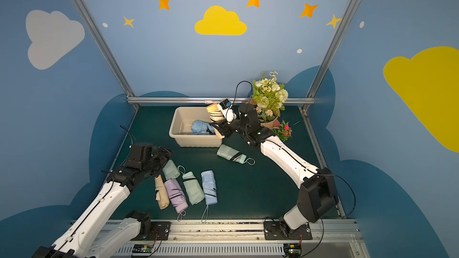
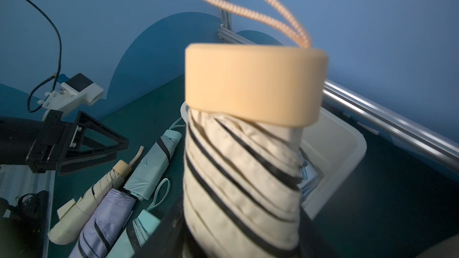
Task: Put the umbrella into the storage box
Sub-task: Place the umbrella in the storage box.
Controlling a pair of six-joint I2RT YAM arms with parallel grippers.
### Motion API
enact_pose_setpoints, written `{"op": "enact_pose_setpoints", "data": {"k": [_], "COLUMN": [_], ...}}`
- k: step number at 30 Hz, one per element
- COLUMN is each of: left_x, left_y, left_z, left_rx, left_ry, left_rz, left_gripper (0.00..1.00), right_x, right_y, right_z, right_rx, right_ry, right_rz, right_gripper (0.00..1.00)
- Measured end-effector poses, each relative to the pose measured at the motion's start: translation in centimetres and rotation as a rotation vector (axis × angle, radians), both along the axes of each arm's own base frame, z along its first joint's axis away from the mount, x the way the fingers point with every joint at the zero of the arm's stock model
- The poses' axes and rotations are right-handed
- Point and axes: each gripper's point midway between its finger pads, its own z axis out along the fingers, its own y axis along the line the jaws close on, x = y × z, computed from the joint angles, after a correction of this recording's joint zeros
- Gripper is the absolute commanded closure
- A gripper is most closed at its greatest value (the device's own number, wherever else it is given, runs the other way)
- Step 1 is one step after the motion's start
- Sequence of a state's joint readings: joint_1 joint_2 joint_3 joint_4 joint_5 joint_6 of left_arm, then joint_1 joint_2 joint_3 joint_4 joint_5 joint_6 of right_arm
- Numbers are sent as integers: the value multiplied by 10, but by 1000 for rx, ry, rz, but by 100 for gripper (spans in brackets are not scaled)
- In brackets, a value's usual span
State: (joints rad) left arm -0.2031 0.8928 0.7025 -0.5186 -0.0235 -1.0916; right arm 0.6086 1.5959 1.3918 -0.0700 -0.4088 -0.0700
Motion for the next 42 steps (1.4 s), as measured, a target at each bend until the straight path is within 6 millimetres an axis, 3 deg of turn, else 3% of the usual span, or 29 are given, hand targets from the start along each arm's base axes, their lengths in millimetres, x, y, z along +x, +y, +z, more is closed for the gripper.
{"op": "enact_pose_setpoints", "data": {"k": [7, 13, 31, 32, 38, 42], "left_x": [-10, -20, -55, -57, -62, -61], "left_y": [5, 13, 22, 23, 22, 21], "left_z": [7, 15, 24, 22, 13, 11], "left_rx": [33, 70, 124, 125, 123, 119], "left_ry": [-23, -45, -35, -28, 7, 16], "left_rz": [-15, -8, -41, -41, -47, -52], "left_gripper": [12, 12, 11, 11, 11, 11], "right_x": [28, 47, 61, 63, 78, 85], "right_y": [31, 52, 109, 113, 120, 122], "right_z": [2, -14, -145, -149, -152, -146], "right_rx": [-96, -207, -520, -523, -539, -532], "right_ry": [-52, -114, -141, -152, -198, -228], "right_rz": [124, 190, 293, 291, 239, 205], "right_gripper": [63, 63, 57, 55, 20, 11]}}
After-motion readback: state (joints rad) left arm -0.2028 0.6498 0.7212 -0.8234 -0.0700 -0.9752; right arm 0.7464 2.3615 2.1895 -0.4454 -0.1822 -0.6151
